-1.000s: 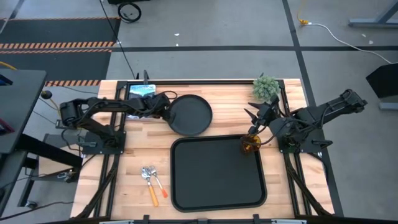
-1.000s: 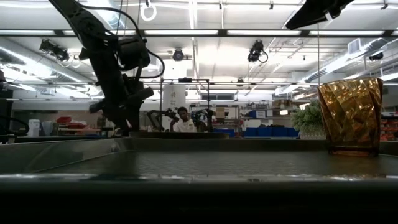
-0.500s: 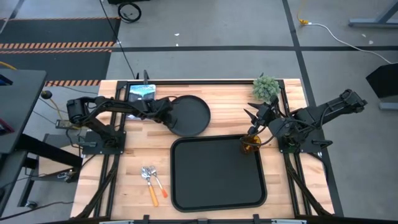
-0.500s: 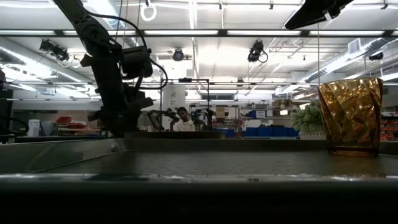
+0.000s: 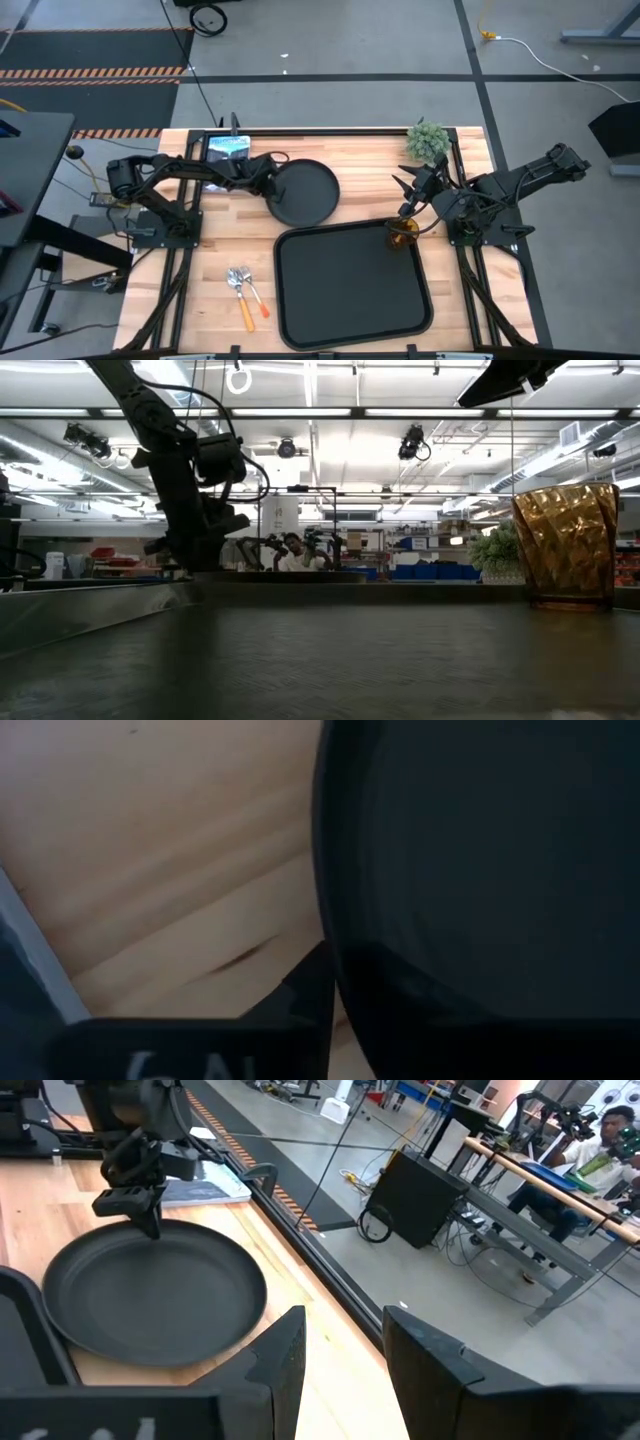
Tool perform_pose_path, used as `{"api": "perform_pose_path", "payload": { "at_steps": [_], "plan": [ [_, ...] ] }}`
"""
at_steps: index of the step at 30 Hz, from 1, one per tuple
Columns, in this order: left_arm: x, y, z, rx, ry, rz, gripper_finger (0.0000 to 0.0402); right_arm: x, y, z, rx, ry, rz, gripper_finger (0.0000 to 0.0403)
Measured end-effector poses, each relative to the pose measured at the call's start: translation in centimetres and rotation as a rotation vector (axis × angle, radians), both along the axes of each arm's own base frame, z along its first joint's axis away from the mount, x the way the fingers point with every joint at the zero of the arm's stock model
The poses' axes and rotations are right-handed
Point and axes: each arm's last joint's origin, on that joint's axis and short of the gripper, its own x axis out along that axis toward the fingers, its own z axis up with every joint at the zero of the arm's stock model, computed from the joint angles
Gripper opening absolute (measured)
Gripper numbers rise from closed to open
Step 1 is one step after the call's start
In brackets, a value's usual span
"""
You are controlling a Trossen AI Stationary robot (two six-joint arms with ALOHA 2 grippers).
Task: Pick and place plate/cup/fork/spoon on tray
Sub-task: Put the black plate on the black serving tray to the bottom left of the brown cup
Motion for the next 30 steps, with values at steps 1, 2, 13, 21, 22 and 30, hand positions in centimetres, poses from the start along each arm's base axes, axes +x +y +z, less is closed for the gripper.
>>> {"api": "perform_pose_path", "payload": {
  "at_steps": [1, 2, 13, 21, 22, 30],
  "plan": [
    [0.0, 0.1, 0.0, 0.002, 0.000, 0.005, 0.0053, 0.0, 0.0, 0.0, 0.000, 0.000, 0.000, 0.0142],
    [-0.1, 0.2, 0.0, 0.008, 0.001, 0.012, 0.0051, 0.0, 0.0, 0.0, 0.000, 0.000, 0.000, 0.0142],
    [-0.3, 2.2, 0.3, 0.068, -0.048, 0.012, 0.0038, 0.0, 0.0, 0.1, 0.001, -0.005, 0.001, 0.0142],
    [-0.5, 3.3, 2.6, 0.062, -0.212, -0.091, 0.0012, 0.1, 0.0, 0.2, -0.019, 0.004, 0.008, 0.0142],
    [-0.4, 3.3, 3.0, 0.059, -0.219, -0.112, 0.0013, 0.1, 0.0, 0.2, -0.021, 0.003, 0.010, 0.0142],
    [1.5, 3.4, 7.1, 0.063, -0.214, -0.217, 0.0014, 0.3, -0.3, 0.4, -0.026, -0.012, -0.004, 0.0142]
  ]
}}
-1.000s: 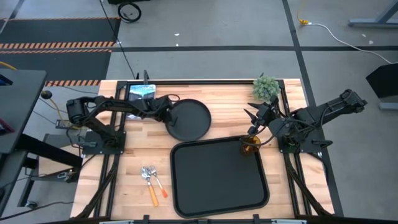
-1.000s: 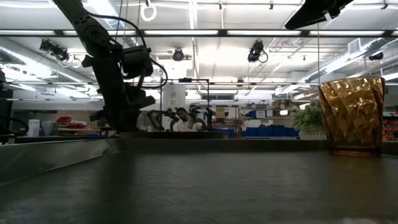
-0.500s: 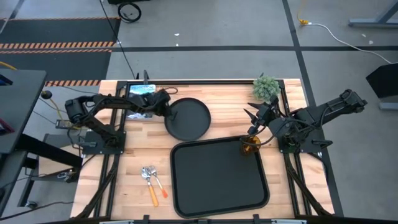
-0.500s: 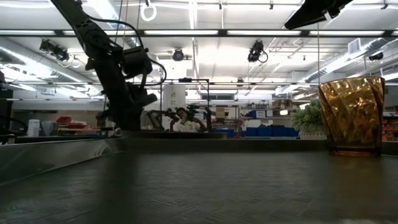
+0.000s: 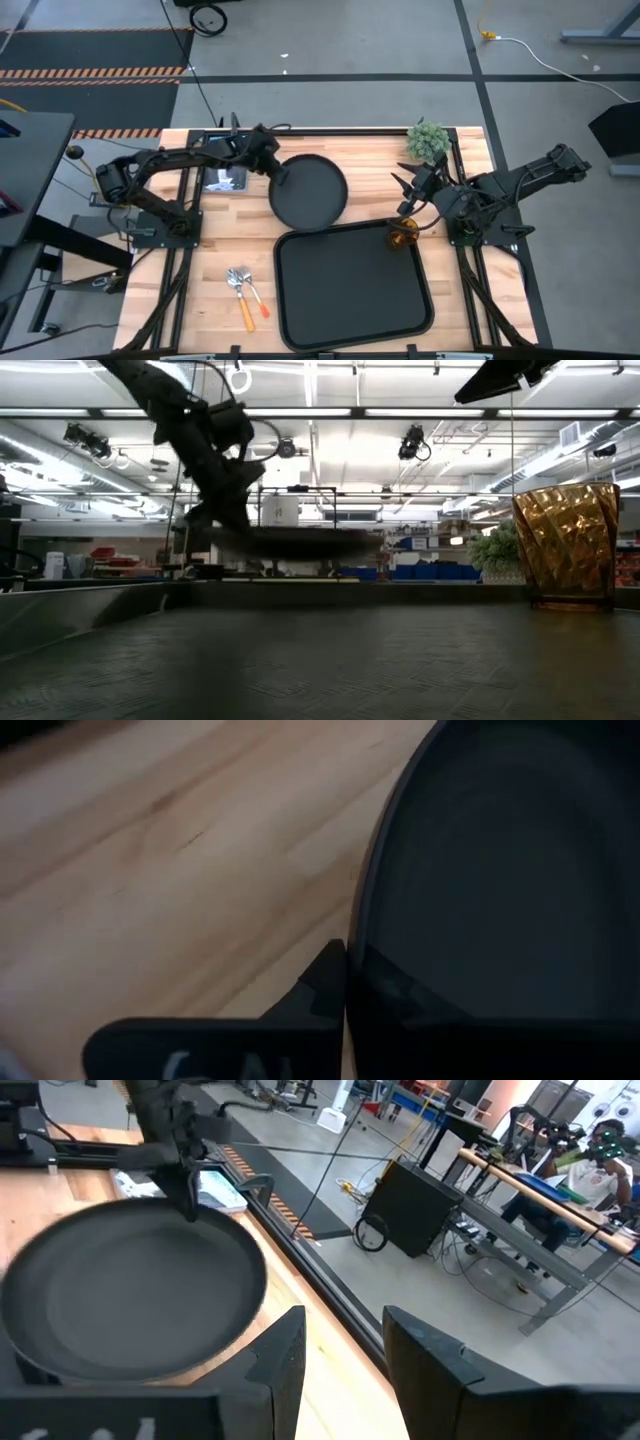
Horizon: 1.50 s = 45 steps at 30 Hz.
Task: Pick and place plate/cup/fork/spoon on tray
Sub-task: Put the black plate on the black serving tray to the bottom left of the brown cup
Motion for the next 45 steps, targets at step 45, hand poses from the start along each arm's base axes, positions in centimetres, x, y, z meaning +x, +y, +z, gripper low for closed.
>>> {"api": "perform_pose_path", "payload": {
  "at_steps": [45],
  "plan": [
    [19.7, -18.4, -2.6, -0.020, 0.067, -0.478, 0.0018, 0.3, -0.5, -0.2, 0.063, 0.025, 0.069, 0.0142]
  ]
}}
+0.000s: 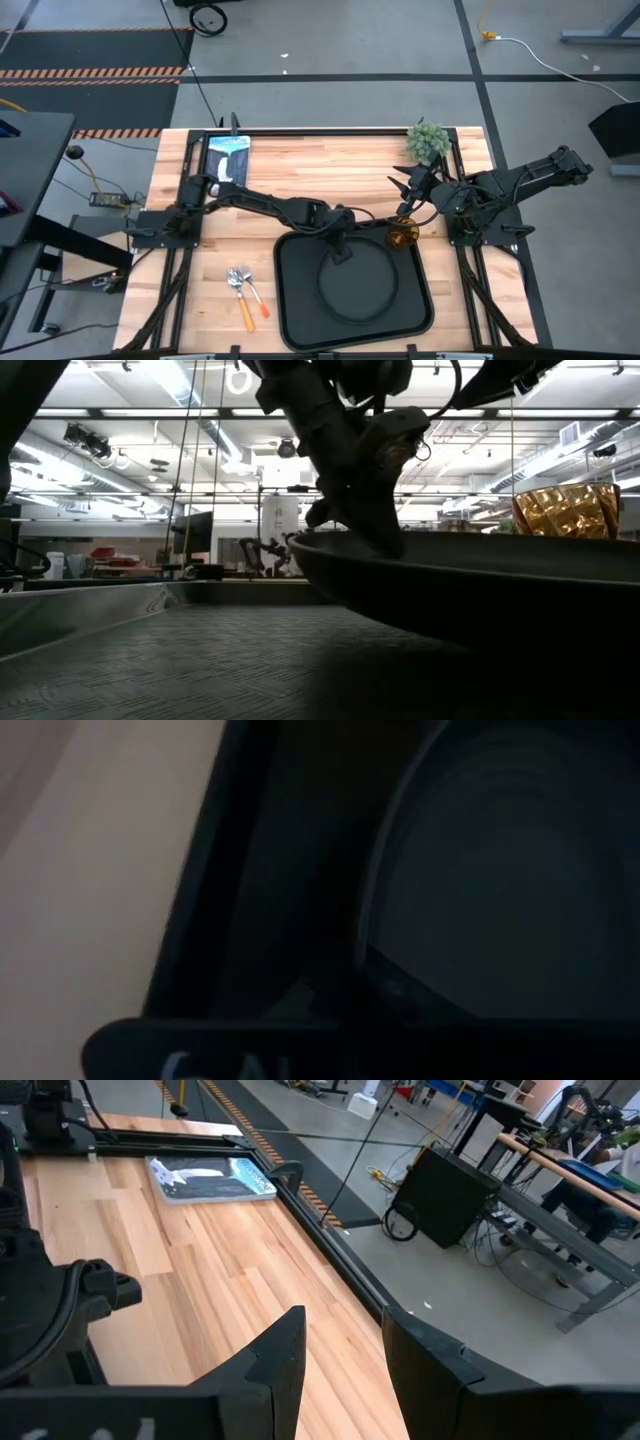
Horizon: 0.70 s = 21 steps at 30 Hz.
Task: Pick and place plate/cup/fork/spoon on tray
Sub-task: Put the black plate on the black serving tray to the bottom left of the brown cup
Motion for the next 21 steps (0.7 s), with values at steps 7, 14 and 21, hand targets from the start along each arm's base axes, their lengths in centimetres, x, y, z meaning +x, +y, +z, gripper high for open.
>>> {"api": "perform_pose_path", "payload": {
  "at_steps": [7, 14, 21],
  "plan": [
    [0.05, -0.26, -0.07, -0.033, 0.000, 0.017, 0.0038, 0.00, 0.00, 0.01, 0.000, -0.001, 0.000, 0.0142],
    [0.17, -0.56, 0.03, -0.044, -0.018, 0.003, 0.0058, 0.00, 0.00, 0.01, 0.000, -0.001, 0.000, 0.0142],
    [0.03, -0.49, 0.06, 0.007, -0.010, -0.084, 0.0096, 0.00, 0.00, 0.01, 0.000, -0.001, 0.000, 0.0142]
  ]
}}
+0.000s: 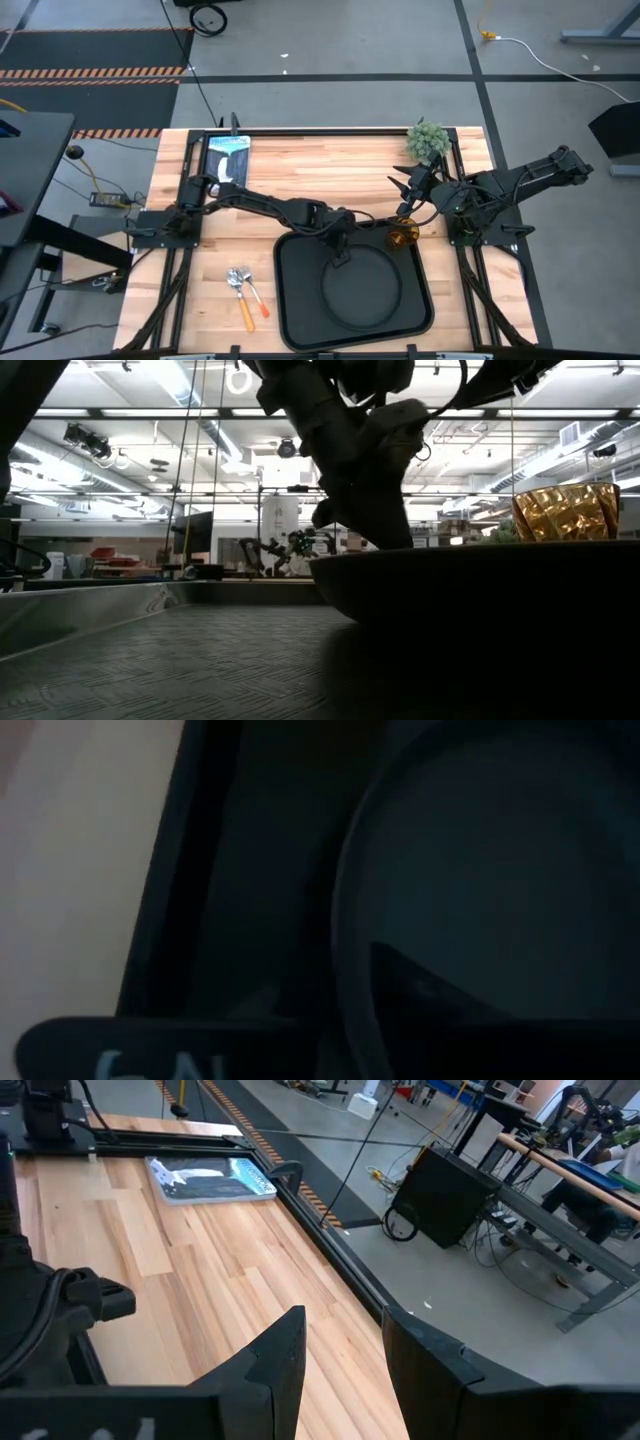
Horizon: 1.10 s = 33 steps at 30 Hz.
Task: Pick and place plate/cup/fork/spoon on tray
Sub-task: Put the black plate on the black serving tray to the bottom left of the brown cup, then adjust the black serving tray
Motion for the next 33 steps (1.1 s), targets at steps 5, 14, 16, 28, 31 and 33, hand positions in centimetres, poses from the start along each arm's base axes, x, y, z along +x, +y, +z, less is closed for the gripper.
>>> {"api": "perform_pose_path", "payload": {
  "at_steps": [5, 14, 16, 28, 31, 33],
  "plan": [
    [-1.7, -0.1, 1.1, 0.004, 0.112, -0.108, 0.0107, 0.0, 0.0, 0.0, 0.000, 0.000, 0.000, 0.0142],
    [-3.5, -2.3, 0.7, 0.104, 0.256, -0.199, 0.0089, 0.1, 0.0, 0.1, 0.005, -0.014, 0.000, 0.0142],
    [-3.8, -3.2, 0.0, 0.115, 0.285, -0.233, 0.0086, 0.1, 0.0, 0.1, 0.005, -0.015, 0.000, 0.0142],
    [-3.9, -6.4, -1.4, 0.105, 0.294, -0.246, 0.0082, 0.3, 0.2, 0.4, 0.037, -0.038, 0.064, 0.0142],
    [-3.8, -7.1, -1.8, 0.088, 0.287, -0.223, 0.0082, 0.4, 0.3, 0.4, 0.044, -0.034, 0.081, 0.0142],
    [-3.5, -7.6, -1.8, 0.071, 0.248, -0.208, 0.0082, 0.4, 0.3, 0.3, 0.044, -0.031, 0.088, 0.0142]
  ]
}}
